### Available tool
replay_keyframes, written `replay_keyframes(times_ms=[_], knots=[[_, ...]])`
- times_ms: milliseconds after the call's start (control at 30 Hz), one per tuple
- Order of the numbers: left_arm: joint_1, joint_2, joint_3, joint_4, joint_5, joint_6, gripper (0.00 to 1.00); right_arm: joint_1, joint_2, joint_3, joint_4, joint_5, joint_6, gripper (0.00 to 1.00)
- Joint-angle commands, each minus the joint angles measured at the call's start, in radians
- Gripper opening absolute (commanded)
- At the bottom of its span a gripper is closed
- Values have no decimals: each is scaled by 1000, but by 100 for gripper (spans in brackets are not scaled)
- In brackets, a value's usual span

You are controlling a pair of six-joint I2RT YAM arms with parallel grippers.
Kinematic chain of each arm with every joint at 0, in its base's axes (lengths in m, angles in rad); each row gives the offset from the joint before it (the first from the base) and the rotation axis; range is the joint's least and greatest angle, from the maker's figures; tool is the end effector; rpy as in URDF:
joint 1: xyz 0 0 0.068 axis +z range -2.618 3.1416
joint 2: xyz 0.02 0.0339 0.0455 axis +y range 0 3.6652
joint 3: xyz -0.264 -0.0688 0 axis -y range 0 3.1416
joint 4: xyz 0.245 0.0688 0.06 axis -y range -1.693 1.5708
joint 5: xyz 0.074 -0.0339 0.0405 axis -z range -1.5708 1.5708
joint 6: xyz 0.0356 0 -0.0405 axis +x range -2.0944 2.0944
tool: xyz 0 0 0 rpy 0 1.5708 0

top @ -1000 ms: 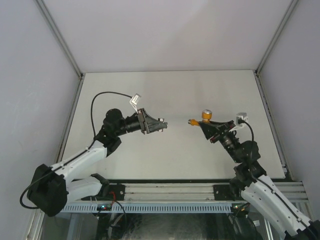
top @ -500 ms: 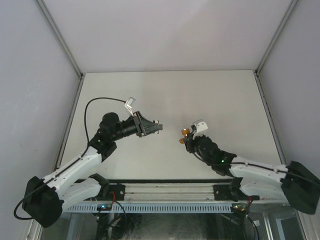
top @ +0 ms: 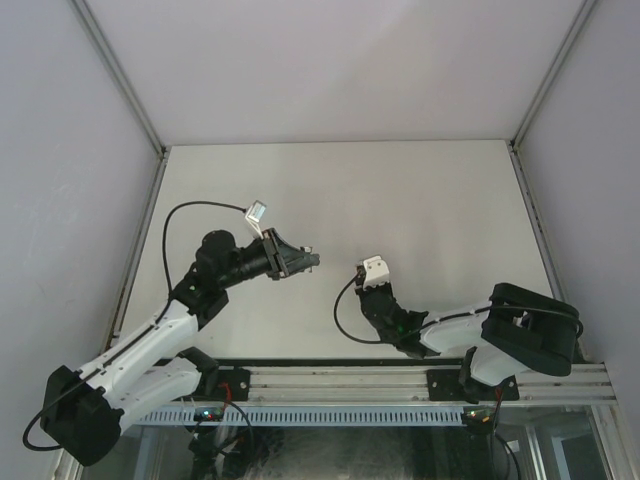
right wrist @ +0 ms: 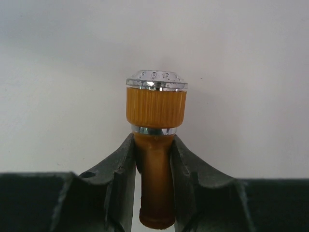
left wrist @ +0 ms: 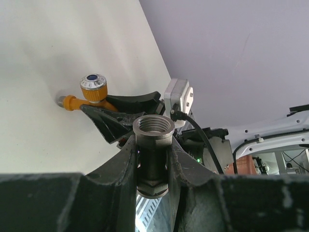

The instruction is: Install the water faucets

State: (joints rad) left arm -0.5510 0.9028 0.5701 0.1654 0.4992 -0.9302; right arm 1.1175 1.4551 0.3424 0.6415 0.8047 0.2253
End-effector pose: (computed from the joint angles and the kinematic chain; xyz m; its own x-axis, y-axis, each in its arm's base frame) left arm 0.1712 -0.1252 0.2799 -0.7758 -0.3495 -0.5254 0.4013 0.3693 -0.8382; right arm 0.1280 0.2042 0.1377 -0.2702 -0.2010 -0.9416 -0.2891 0.9498 -0.1198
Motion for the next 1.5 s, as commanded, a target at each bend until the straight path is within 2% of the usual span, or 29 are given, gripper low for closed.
replay_keyframes(times_ms=[0,133,333,467,667,700,800,900,1000,1100,1233,1467], knots=[[5,-21,-6,11,-10,34,0,56,7,-4,3,23,78,0],[4,-21,-6,5,-11,40,0,75,-5,-10,-154,-8,213,0],[5,-14,-18,5,-10,43,0,127,-11,-38,-258,10,293,0],[5,-16,-23,11,-11,41,0,132,-66,-78,-186,10,275,0],[5,-17,-11,6,-10,41,0,76,-263,-31,-222,-49,206,0],[5,-17,-9,4,-10,41,0,41,-316,-26,-251,-99,211,0],[5,-20,-6,-10,-14,50,0,-95,-474,-6,-367,-415,223,0],[6,-14,-4,-18,-17,59,0,-248,-620,26,-554,-659,260,0],[8,-1,-3,-14,-17,67,0,-376,-691,72,-704,-887,270,0],[7,36,2,14,6,79,0,-457,-706,115,-779,-1157,242,0],[5,147,60,42,121,97,0,-461,-680,146,-770,-1364,225,0],[-72,261,129,32,236,148,0,-461,-663,165,-669,-1402,264,0]])
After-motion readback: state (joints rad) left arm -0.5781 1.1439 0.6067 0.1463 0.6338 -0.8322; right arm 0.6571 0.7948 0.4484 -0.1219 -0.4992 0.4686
